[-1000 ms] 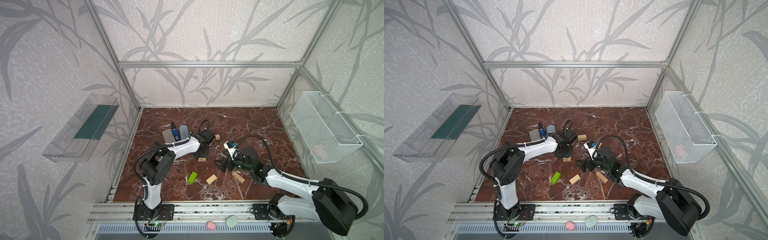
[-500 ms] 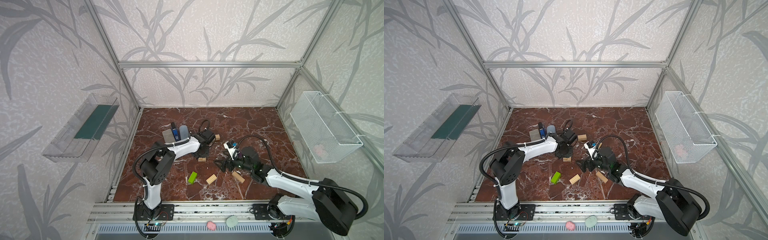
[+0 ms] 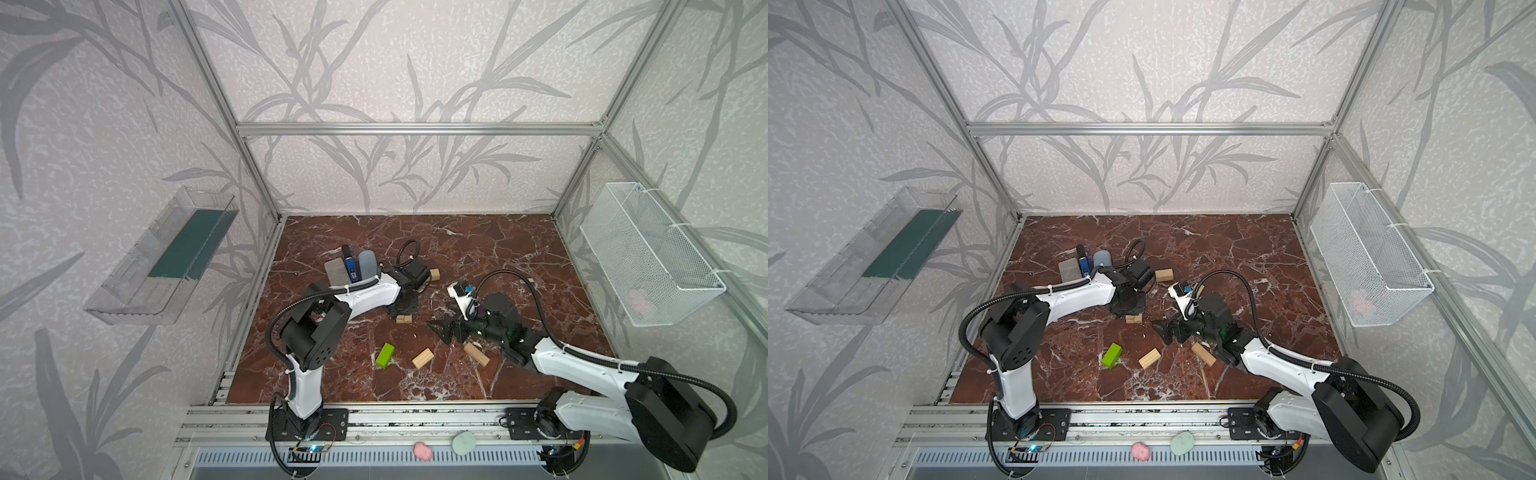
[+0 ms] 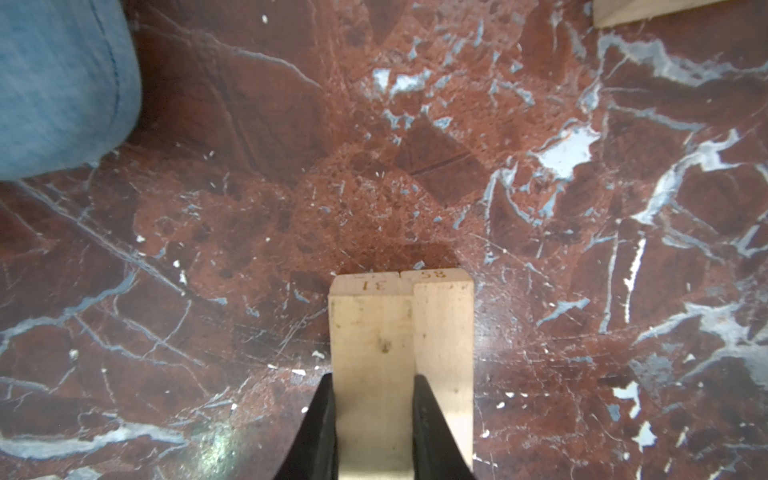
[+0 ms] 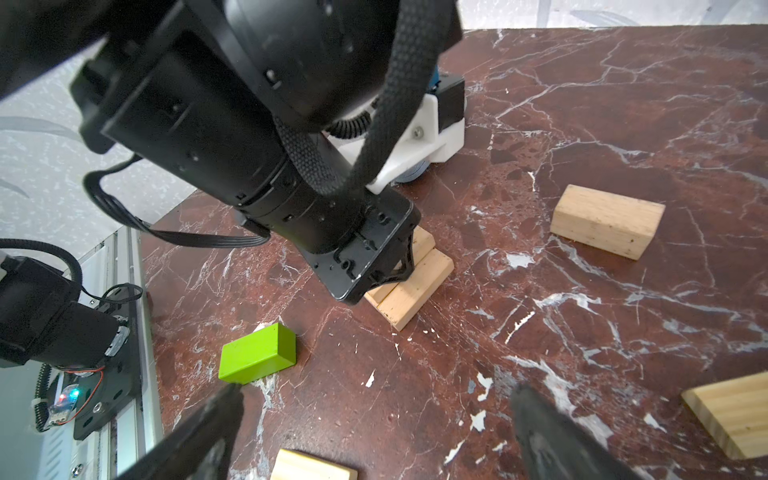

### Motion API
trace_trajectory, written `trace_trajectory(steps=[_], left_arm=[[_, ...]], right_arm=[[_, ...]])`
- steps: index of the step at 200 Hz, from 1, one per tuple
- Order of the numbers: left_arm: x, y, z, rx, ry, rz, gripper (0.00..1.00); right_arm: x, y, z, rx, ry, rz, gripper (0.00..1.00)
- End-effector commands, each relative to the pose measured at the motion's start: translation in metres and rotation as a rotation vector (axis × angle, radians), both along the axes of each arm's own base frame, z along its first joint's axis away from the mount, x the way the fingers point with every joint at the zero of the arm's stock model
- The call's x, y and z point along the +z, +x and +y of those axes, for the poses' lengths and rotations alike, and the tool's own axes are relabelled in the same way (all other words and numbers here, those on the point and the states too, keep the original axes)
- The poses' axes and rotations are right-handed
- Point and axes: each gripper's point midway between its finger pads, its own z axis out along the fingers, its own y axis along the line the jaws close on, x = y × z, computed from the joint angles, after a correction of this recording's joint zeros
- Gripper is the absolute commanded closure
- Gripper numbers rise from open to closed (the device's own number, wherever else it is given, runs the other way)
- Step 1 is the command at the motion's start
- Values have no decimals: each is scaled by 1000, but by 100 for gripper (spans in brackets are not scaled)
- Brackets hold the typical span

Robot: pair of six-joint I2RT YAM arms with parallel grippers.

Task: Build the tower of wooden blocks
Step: 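Lower the held block onto the two side-by-side blocks with the left gripper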

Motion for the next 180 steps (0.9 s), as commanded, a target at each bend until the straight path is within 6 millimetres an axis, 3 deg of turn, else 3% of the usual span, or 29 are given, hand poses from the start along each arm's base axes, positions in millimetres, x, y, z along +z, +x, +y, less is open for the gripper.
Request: trace_trajectory(steps=[1,180], left_arm=[[3,-7,11,23,34,0,76],[6,-1,3,19,10,-14,74]], right_arm=[[2,0,-3,-5,-1,-17,1],[3,0,-3,-5,-2,-17,1]])
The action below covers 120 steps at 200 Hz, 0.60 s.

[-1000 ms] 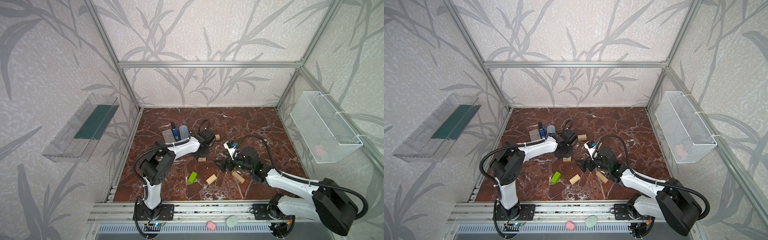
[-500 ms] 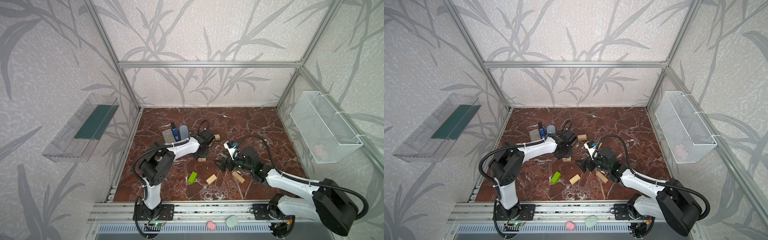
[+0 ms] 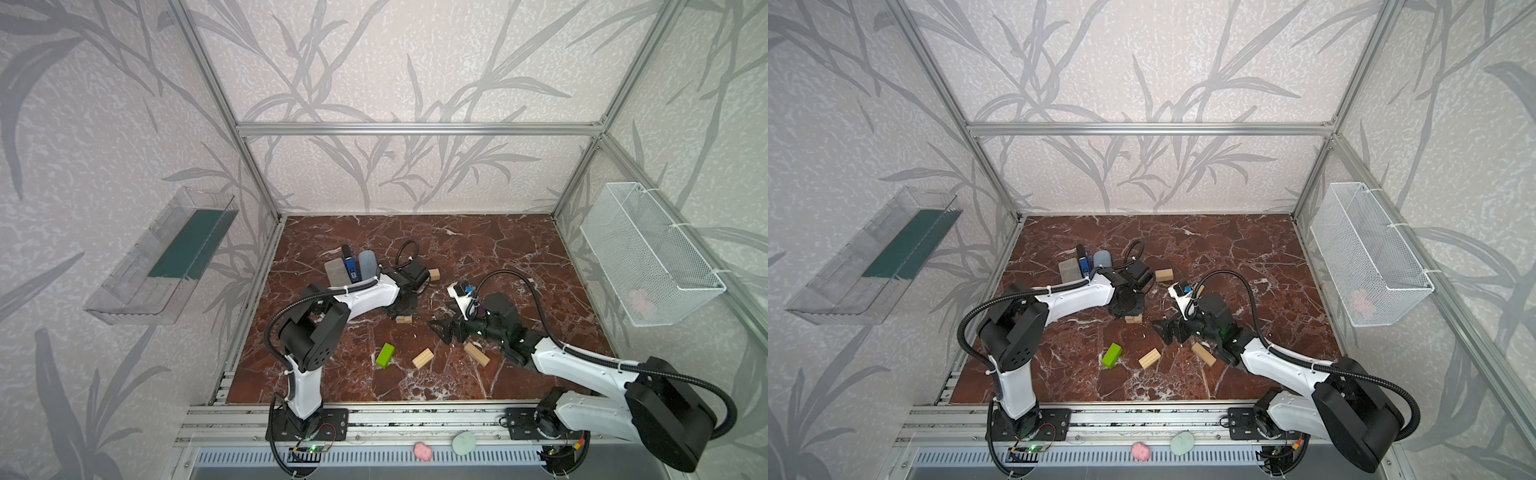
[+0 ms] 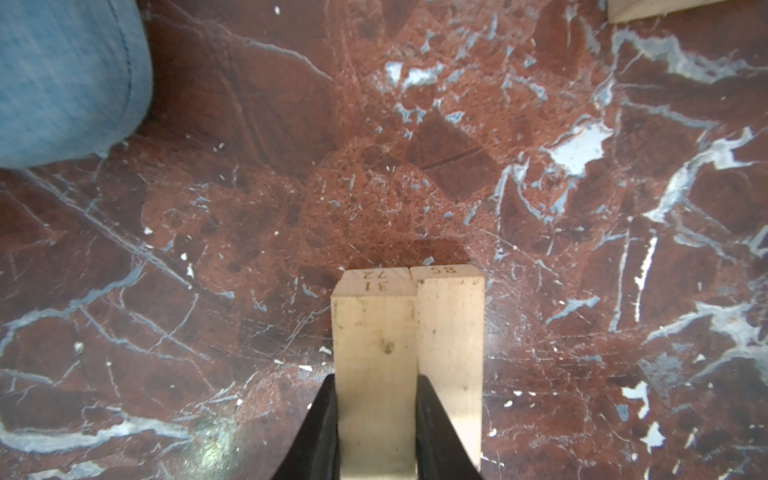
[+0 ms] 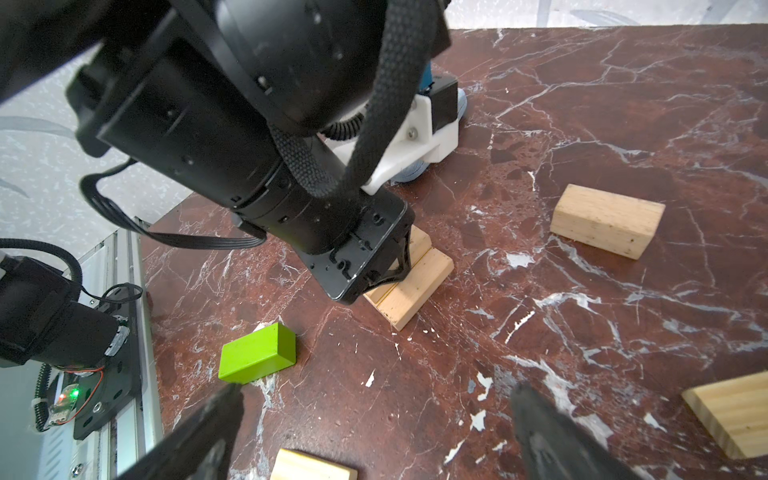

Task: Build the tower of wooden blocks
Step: 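Lower the held block onto the two side-by-side blocks with the left gripper, then open the left gripper and lift away while the right gripper moves to another block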

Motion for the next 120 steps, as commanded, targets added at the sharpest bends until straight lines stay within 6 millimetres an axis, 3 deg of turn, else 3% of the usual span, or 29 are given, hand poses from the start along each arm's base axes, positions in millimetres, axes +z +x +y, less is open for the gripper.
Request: trace_trajectory(steps=[1,61,120], left_arm=[[7,1,1,9,11,-11,74],[5,1,-1,6,6,-5,73],[14,3,-1,7,-1,-25,62]], right_arm=[[3,0,-3,-5,-2,-17,1],[3,0,-2,-3,-1,-17,1],[3,0,-3,-3,0,-17,1]])
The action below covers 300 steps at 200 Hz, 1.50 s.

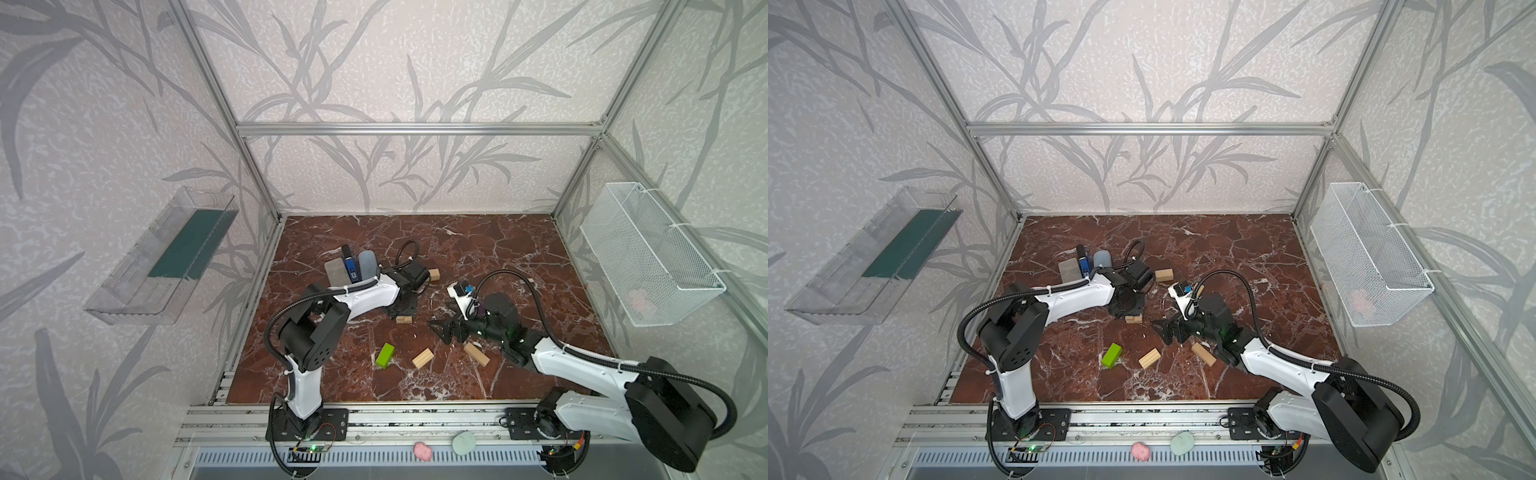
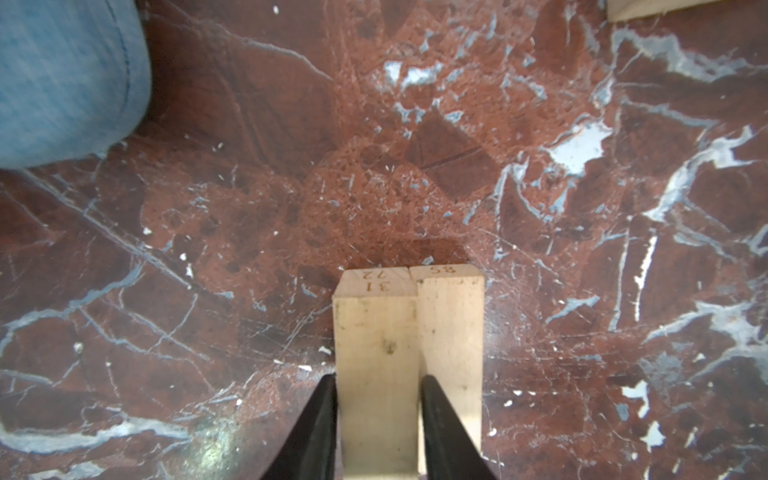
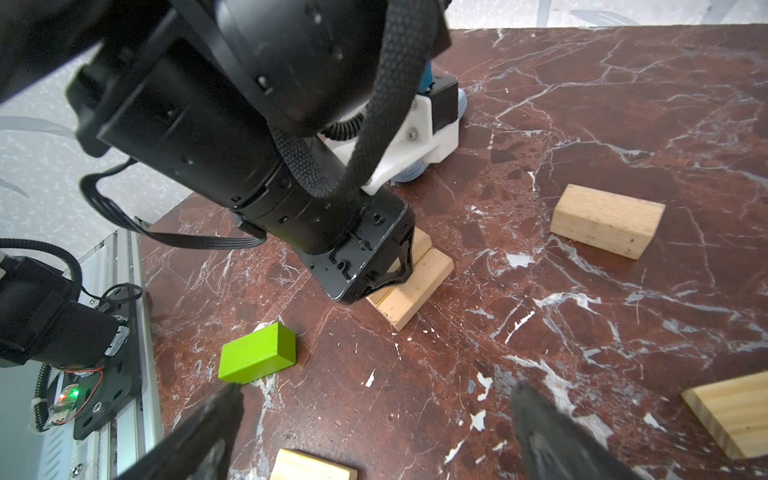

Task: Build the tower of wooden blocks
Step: 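Open the left gripper and lift away while the right gripper moves to another block, then lower the right gripper and grasp a small wooden block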

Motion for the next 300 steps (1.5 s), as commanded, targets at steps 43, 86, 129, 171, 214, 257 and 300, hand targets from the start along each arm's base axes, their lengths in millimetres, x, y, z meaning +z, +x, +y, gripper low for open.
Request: trace_trajectory(steps=[43,86,129,171,214,257,300], left_arm=[[27,5,-1,7,-17,-49,53],[58,5,-2,5,-73,-111,49],[87,-12,5,-11,-158,-168,45],[103,-36,6,-64,-254,-205,39],[104,-60,5,-85,-331,-219,34],[100,-74,-1,-102,-394,-242,31],[100,-78,-3,-112,-428,-249,31]], right_arm=[[2,0,-3,-5,-2,-14,1],[-4,9,-16,-97,-60,17,1],[-9,14,-43,-239,-151,145,1],[-25,5,-79,-384,-315,298,1],[-57,-17,-103,-452,-441,457,1],[-84,-32,-105,-455,-467,571,0],[-101,-37,-102,-418,-517,620,2]])
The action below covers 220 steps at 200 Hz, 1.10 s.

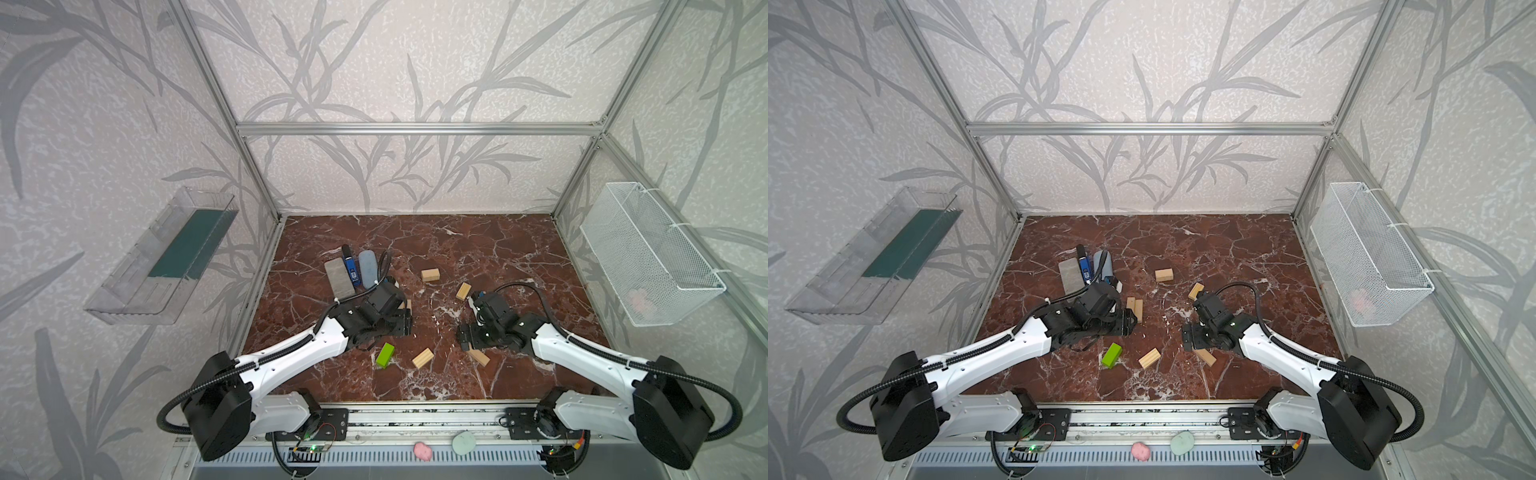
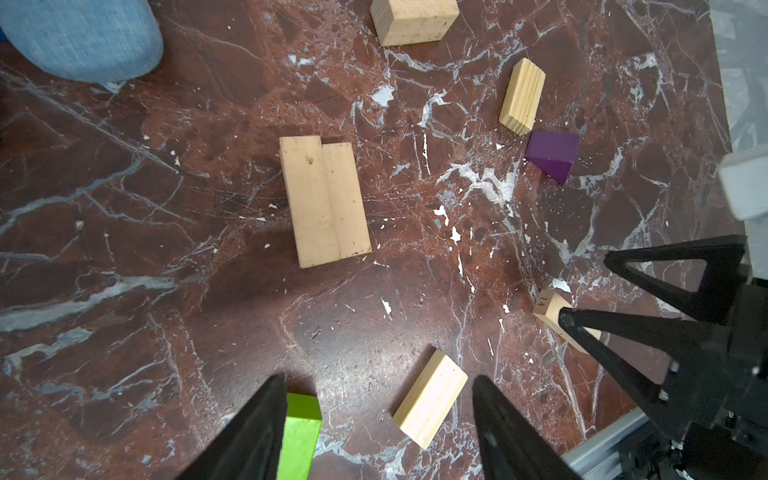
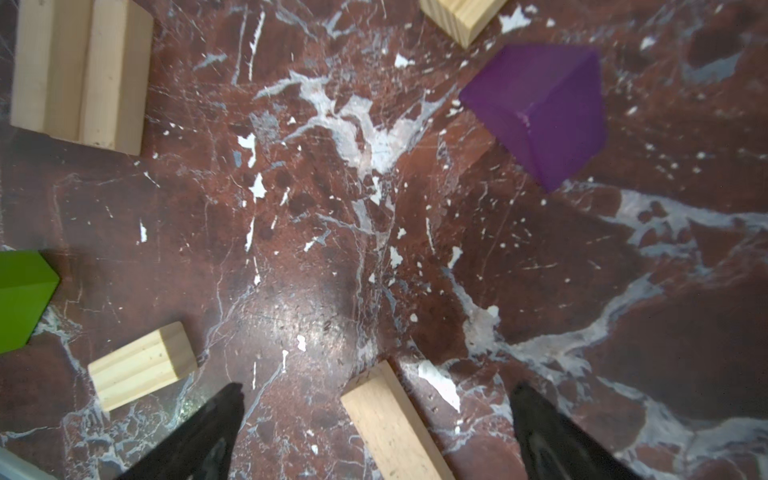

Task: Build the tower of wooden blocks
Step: 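Lower the right gripper and grasp a small wooden block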

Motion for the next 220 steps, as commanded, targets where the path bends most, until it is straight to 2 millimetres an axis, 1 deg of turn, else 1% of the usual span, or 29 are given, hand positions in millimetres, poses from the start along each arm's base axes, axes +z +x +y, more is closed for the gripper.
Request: trace_trajectory(steps=[1,29,50,96,115,138,160,182,202,220], left_arm=[[10,1,-5,3,-55,-31,31],[9,0,-3,9,-72,-44,30],[7,-1,-1,14,-63,-41,29],[7,0,4,31,-52,-50,25],[7,0,5,31,-50,-54,24],[7,-1,6,30,-46,-53,24],[7,-2,7,29,-45,-57,24],[7,-2,8,30,-50,-64,24],[11,-3,9,29,-64,-77,24],[12,-5,9,22,-73,-82,24]], right_arm=[[-15,-9,-4,4,-25,69,3],[-22,-12,4,37,-14,112,10],[-26,-16,3,40,-27,136,14],[-24,-36,0,57,-55,164,20],[-24,-44,2,69,-46,175,23],[-26,-50,3,84,-77,185,26],[-26,-57,12,108,-75,187,32],[-22,-59,19,106,-83,178,39],[-21,-57,16,66,-99,168,46],[-22,-54,11,12,-115,163,47]])
